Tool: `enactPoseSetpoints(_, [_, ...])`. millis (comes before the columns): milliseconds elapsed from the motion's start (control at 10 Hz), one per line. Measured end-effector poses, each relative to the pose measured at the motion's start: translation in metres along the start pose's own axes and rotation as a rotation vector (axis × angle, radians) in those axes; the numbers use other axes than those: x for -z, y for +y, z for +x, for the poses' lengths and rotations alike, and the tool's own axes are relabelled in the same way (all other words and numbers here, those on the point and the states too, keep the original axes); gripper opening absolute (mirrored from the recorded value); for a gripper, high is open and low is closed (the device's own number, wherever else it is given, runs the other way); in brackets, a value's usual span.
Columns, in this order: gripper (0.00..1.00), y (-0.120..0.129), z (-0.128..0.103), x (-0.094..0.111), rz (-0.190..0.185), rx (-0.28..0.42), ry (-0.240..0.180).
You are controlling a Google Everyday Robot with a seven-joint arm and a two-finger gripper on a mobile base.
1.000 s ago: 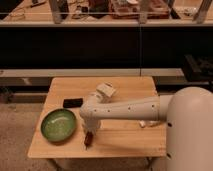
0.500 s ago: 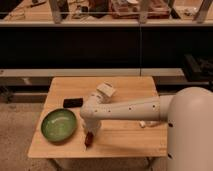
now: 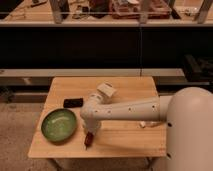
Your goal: Drag the pepper across the table
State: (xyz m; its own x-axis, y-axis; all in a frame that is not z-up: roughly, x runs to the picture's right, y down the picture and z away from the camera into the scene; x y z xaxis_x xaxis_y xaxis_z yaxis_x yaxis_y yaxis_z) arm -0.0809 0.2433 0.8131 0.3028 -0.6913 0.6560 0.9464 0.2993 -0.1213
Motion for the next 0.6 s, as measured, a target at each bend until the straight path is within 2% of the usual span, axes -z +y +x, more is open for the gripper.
enactPoseSetpoints(200, [0.21,0.000,0.000,0.000,0.007,-0.007,0.001])
enactPoseSetpoints(400, [0.03,0.013,0.004,0.003,0.017,-0.034,0.006])
enactPoseSetpoints(600, [0.00,0.018,0.006,0.004,0.019,-0.047,0.009])
